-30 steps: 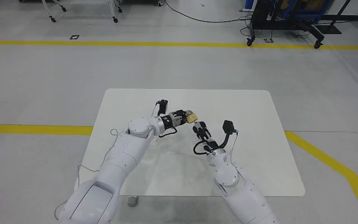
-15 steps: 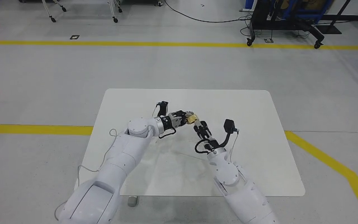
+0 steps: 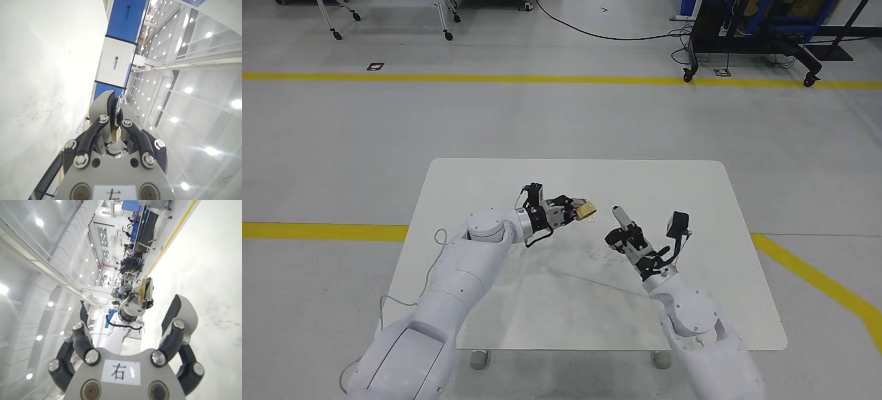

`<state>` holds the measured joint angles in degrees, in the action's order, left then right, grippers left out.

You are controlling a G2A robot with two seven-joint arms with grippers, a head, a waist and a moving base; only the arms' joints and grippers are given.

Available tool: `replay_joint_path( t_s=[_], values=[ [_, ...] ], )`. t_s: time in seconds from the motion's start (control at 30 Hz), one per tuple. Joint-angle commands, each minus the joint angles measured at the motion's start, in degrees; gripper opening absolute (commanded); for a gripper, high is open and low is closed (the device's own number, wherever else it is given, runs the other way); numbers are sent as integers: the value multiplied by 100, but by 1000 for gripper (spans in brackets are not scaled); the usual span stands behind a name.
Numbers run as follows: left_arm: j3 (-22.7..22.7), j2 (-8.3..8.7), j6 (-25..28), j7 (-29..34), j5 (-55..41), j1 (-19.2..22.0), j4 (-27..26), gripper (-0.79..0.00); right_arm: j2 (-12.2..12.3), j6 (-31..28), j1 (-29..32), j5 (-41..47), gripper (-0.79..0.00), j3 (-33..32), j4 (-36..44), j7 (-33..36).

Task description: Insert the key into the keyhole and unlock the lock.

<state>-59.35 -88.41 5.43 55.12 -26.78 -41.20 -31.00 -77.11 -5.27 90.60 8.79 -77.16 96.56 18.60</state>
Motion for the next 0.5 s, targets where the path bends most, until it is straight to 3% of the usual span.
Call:
replay_joint_path(
  t_s=[0.0,0.3,0.43,0.47],
  values=[
    [-2,10,178,159,20,-15,-55,-785,7,34,-10,95,0,-30,0,161],
    [-126,73,276,341,-105,-207,-246,-785,5,52,-3,147,0,-28,-4,157],
    [-168,88,367,667,-270,-328,-426,-785,6,753,-5,1921,-12,-172,-47,1201],
    [-179,91,418,844,-339,-351,-470,-785,21,973,-29,2251,-105,-226,-95,1569]
  ],
)
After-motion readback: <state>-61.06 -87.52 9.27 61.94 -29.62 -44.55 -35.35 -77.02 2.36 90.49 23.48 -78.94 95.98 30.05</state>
